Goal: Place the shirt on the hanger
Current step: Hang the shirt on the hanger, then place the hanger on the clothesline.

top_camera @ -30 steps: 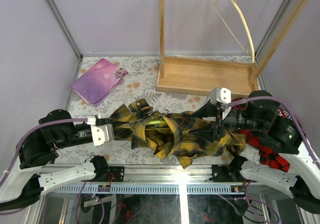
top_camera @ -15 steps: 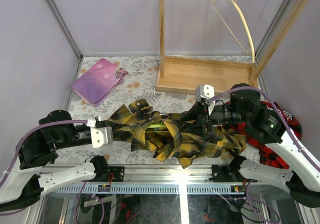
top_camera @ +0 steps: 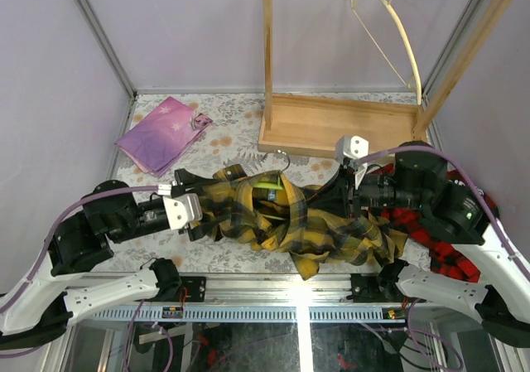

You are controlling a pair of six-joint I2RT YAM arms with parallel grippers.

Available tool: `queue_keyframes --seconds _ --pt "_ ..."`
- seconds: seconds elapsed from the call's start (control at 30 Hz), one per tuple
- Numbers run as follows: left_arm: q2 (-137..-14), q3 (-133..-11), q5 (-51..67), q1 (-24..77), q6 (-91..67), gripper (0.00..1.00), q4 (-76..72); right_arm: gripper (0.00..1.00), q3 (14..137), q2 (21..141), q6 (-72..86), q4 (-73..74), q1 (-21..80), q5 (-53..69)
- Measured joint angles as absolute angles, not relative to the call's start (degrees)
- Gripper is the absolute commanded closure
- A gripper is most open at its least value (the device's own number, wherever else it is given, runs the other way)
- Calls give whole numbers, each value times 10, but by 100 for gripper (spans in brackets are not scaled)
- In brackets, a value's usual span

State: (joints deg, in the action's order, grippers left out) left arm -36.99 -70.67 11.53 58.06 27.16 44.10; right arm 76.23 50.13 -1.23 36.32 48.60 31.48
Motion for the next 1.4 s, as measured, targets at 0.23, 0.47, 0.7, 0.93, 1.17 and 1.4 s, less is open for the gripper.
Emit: queue_keyframes --seconds 0.23,0.47,0.7,0.93,1.17,1.4 --pt "-357 -694 55 581 253 8 391 100 964 572 -24 463 486 192" --pt "-322 -668 -25 581 224 1 328 100 1269 690 -31 515 484 96" --pt "-340 -653 -50 581 201 1 307 100 1460 776 -30 522 483 47" --pt "-359 -649 -65 581 181 0 300 100 1441 782 -30 501 484 39" --pt "-345 -596 -120 581 147 0 264 100 1292 735 -12 517 484 -19" --pt "-353 -564 -202 581 100 0 224 100 1273 693 31 607 484 -159"
